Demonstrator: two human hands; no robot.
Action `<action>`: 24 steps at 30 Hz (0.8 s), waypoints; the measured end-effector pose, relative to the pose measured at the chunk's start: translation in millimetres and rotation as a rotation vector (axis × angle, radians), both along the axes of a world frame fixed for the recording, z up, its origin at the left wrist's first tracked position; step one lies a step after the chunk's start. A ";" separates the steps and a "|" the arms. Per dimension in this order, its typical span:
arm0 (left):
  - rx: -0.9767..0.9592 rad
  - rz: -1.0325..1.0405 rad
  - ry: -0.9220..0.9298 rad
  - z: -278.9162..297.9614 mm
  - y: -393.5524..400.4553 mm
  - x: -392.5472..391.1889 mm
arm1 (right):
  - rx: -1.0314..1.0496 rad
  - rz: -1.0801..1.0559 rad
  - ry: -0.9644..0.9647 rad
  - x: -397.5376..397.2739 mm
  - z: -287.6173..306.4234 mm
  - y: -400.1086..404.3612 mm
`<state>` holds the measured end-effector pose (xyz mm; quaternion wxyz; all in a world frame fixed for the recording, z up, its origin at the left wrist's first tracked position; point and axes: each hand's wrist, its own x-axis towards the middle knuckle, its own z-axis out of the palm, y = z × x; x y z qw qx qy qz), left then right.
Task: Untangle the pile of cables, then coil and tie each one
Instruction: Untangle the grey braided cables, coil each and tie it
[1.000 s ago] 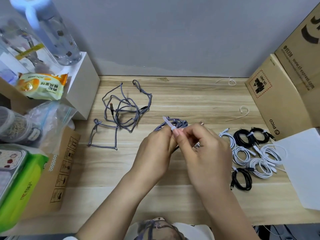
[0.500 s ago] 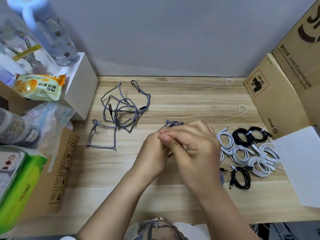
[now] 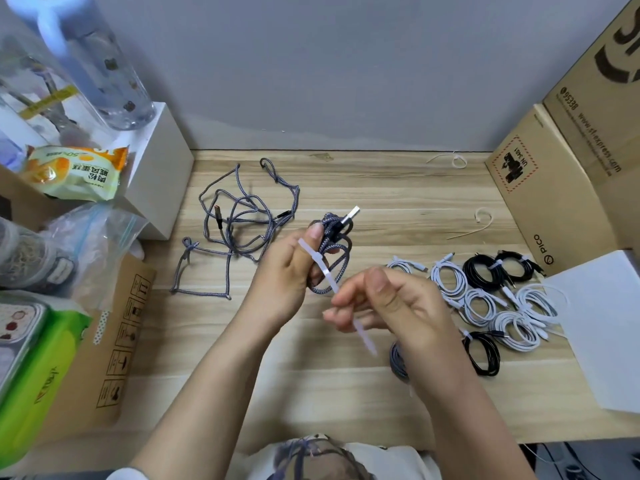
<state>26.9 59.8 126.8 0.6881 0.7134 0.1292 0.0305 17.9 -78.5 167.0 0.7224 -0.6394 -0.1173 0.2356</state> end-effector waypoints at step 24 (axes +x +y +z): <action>-0.009 -0.360 0.076 16.9 -7.5 -16.2 | -0.034 0.107 0.251 17.4 -30.4 -5.7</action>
